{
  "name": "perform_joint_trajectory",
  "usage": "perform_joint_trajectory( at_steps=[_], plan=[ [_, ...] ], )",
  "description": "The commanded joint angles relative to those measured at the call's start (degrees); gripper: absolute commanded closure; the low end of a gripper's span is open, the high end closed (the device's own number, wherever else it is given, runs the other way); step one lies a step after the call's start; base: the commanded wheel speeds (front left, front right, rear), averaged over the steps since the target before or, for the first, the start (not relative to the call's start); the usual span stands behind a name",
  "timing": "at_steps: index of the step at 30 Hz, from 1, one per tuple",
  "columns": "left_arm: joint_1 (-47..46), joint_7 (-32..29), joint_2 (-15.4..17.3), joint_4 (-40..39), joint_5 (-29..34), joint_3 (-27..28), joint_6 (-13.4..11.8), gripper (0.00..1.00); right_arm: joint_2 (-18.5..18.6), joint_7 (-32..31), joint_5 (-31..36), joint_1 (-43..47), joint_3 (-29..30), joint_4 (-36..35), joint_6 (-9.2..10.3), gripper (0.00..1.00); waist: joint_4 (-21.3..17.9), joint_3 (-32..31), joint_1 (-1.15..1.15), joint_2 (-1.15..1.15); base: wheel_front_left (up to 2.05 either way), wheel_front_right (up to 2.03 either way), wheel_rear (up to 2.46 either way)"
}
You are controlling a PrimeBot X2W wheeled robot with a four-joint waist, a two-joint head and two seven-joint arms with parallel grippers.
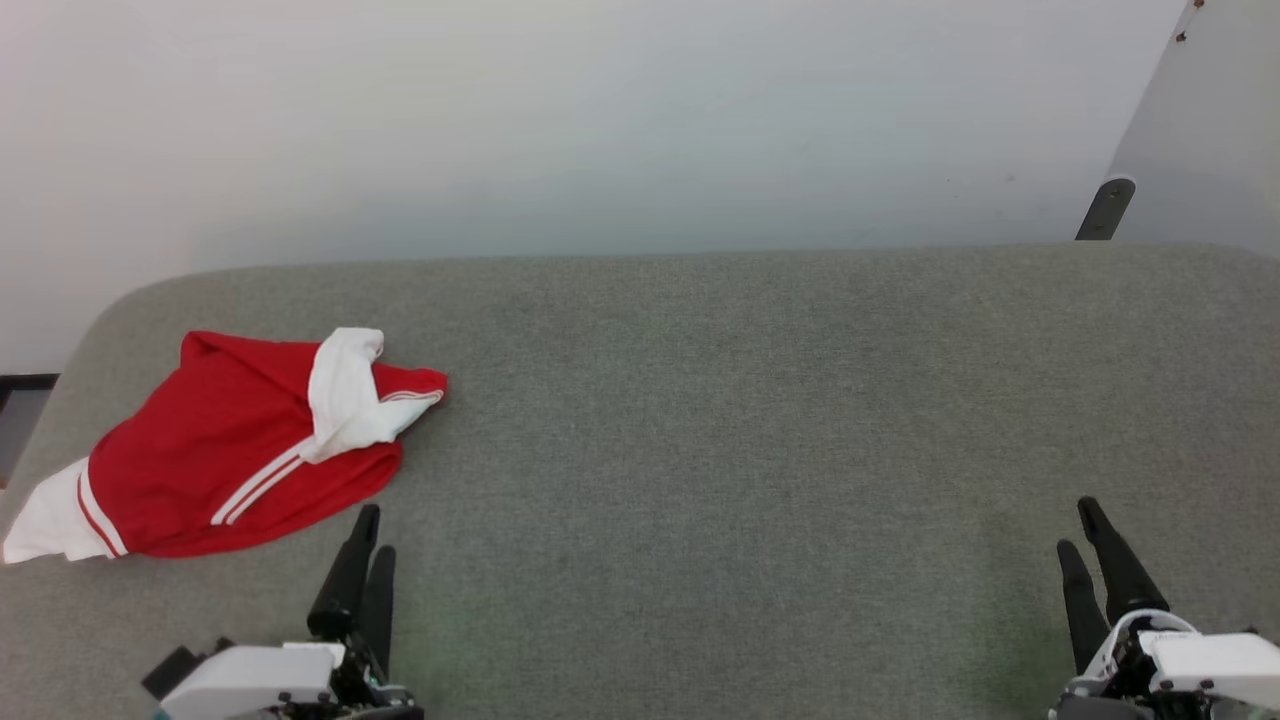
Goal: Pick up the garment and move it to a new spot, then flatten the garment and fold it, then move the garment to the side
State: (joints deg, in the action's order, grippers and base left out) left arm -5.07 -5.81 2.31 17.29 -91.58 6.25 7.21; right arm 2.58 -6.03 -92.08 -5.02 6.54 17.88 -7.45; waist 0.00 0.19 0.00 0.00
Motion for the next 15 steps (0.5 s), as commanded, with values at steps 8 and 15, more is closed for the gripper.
perform_joint_trajectory(
  at_steps=[8,15],
  plan=[
    [-4.2,3.1,2.7,-0.4,6.2,-2.3,0.1,0.0,2.0,2.9,5.8,-5.7,-2.7,1.3,-0.02,0.0,0.0,0.0,0.0,0.0,0.0,0.0,0.0],
    [-5.7,5.1,4.1,-0.1,13.8,-3.6,-0.5,0.0,3.7,5.3,13.7,-8.5,-5.4,3.3,-0.02,0.0,-0.1,0.1,0.0,0.0,0.0,0.0,0.0]
  ],
)
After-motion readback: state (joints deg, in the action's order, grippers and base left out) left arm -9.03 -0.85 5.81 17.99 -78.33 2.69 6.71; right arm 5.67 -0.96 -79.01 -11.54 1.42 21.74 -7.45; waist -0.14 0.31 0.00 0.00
